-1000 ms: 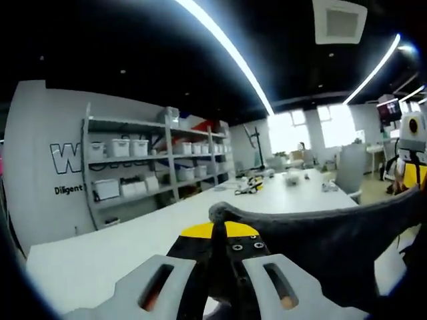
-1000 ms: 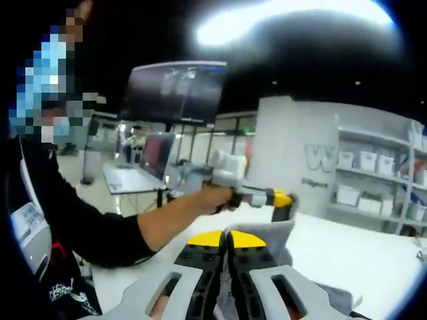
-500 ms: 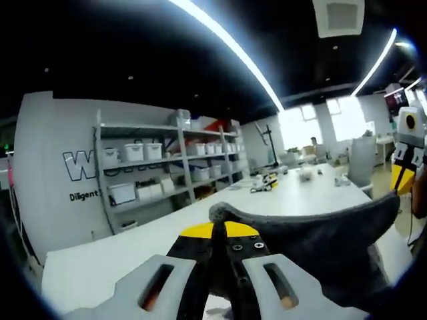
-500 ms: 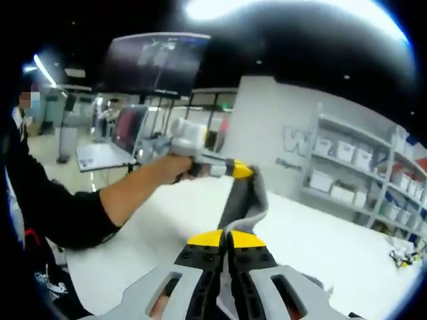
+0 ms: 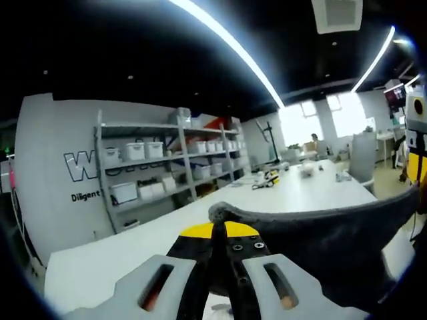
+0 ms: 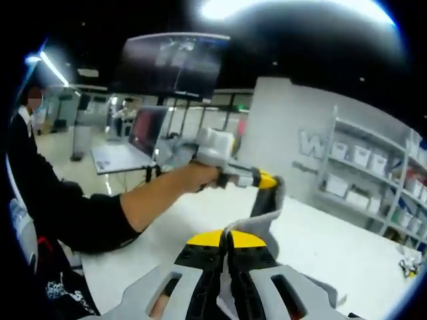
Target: Open the folded towel by lifting each exposed corner and separating the folded layers until the towel lies flat within the target outline without major curled edges
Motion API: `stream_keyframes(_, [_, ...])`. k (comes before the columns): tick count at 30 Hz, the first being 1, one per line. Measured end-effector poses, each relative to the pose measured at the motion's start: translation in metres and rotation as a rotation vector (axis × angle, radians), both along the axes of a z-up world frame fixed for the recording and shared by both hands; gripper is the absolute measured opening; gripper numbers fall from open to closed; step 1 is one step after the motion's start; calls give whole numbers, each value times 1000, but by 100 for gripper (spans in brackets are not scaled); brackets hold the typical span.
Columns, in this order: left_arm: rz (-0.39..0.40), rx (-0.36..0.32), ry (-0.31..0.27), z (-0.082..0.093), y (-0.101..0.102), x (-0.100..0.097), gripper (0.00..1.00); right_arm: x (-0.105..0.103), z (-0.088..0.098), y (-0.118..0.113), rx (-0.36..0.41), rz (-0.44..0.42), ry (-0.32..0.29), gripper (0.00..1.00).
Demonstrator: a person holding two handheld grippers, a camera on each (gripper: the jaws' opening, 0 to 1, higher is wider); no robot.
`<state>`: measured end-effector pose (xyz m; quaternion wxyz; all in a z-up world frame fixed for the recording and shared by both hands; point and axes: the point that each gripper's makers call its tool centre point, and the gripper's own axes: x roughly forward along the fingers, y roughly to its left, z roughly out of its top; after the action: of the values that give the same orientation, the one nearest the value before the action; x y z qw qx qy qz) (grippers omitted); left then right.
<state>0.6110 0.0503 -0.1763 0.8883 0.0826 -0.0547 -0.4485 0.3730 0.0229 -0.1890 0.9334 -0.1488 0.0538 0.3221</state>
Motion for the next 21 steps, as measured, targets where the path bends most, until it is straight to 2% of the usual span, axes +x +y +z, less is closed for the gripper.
stream_keyframes(8, [38, 46, -8, -9, 21, 2, 2, -5, 4, 30, -9, 57, -9, 0])
stream_keyframes(12, [47, 4, -1, 0, 35, 1, 2, -6, 5, 42, -19, 78, -13, 0])
stream_keyframes(18, [51, 18, -23, 3, 38, -2, 2, -5, 8, 56, -17, 101, -17, 0])
stream_keyframes(20, [56, 93, -37, -9, 44, 0, 2, -4, 8, 60, -19, 108, -20, 0])
stream_keyframes(21, [66, 94, -38, -10, 48, 1, 2, -4, 8, 63, -21, 114, -20, 0])
